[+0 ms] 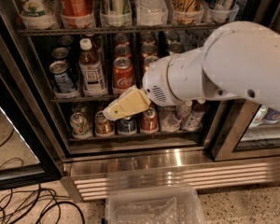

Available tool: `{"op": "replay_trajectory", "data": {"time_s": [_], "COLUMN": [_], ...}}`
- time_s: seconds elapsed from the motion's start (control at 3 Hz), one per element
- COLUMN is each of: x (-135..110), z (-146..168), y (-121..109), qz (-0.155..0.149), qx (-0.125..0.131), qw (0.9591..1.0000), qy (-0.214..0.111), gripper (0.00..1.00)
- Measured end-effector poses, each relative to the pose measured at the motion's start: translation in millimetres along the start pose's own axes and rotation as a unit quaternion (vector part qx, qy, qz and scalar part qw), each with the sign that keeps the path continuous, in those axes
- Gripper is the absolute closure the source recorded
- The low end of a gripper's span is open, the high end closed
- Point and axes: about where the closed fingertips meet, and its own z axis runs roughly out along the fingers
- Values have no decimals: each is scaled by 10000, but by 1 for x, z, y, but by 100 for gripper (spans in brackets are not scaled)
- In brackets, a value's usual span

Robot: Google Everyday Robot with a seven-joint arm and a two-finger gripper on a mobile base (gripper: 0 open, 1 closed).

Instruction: Pick coke can from middle shelf of fridge

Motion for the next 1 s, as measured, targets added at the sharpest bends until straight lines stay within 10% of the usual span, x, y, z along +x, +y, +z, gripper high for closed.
{"op": "replay_trajectory", "data": {"time_s": [1.0], "x": [28], "z": [49], "y": [25], "qz": [762], "qx": [216], "qw": [9965], "qy": [-259], "gripper": [0]}}
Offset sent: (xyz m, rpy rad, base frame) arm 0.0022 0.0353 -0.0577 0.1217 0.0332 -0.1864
